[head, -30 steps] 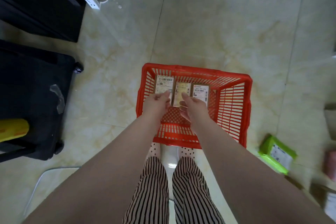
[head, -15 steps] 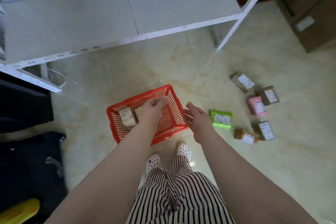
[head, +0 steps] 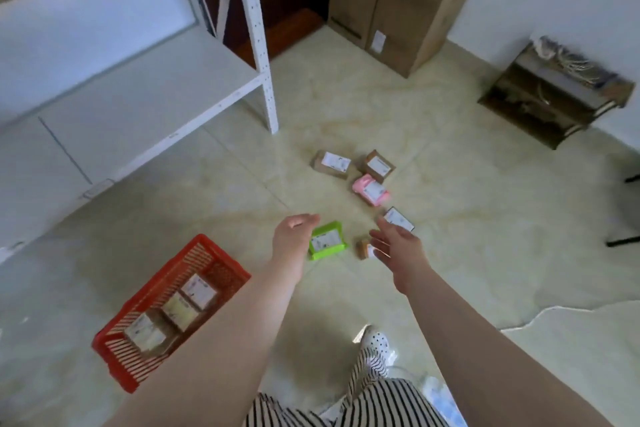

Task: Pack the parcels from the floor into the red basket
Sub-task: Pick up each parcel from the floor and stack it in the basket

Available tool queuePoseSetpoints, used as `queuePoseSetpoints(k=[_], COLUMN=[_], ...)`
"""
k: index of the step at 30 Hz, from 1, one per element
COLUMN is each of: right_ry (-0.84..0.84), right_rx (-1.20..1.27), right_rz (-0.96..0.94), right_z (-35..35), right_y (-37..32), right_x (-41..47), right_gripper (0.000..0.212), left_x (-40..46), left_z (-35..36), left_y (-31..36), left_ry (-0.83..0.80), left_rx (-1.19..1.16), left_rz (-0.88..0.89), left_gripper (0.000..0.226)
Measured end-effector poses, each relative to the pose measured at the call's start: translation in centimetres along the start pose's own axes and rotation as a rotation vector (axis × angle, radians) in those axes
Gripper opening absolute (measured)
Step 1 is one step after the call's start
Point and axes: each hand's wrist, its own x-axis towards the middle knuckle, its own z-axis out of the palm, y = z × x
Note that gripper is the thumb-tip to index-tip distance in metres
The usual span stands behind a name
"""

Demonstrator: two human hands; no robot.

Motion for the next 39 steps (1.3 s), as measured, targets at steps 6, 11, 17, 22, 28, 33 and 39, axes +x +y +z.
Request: queuePoseSetpoints(k=[6, 11, 17, 22, 28, 33, 39], right_ry=[0.068, 0.119, 0.081, 0.098, 0.095, -0.018, -0.195], right_rx=[-0.03, -0.017, -0.003, -0.007, -0.042, -0.136, -0.353], right_rz=[-0.008, 0.044, 0.091, 0.088, 0.12, 0.126, 0.144], right_z=[-11.7, -15.5, -15.6, -16.0, -16.5, -16.1, -17.3], right_y=[-6.8, -10.3, -13.4, -16.5, -19.9, -24.8, -30.7], right_x=[5.2, 9.6, 14.7, 19.1, 24.2, 30.8, 38.1], right_gripper=[0.018, 0.019, 0.019, 0.032, 0.038, 0.027, 0.036], left_x=[1.0, 1.5, 6.2, 10.2, 13.1, 17.1, 19.7], left_z=[13.6, 19.4, 22.6, 25.8, 29.6, 33.8, 40.6], left_y=[0.1, 1.8, 4.2, 6.1, 7.9, 10.2, 11.8], left_ry=[-0.068, -0.114, -0.105, -0.102, -0.07, 0.05, 0.255], left_rx=[-0.009, 0.007, 0.127, 0.178, 0.136, 0.034, -0.237], left_rz=[-0.074, -0.126, -0.12, -0.121, -0.177, -0.179, -0.273], left_gripper=[0.032, 0.04, 0.049, 0.046, 0.046, 0.029, 0.011])
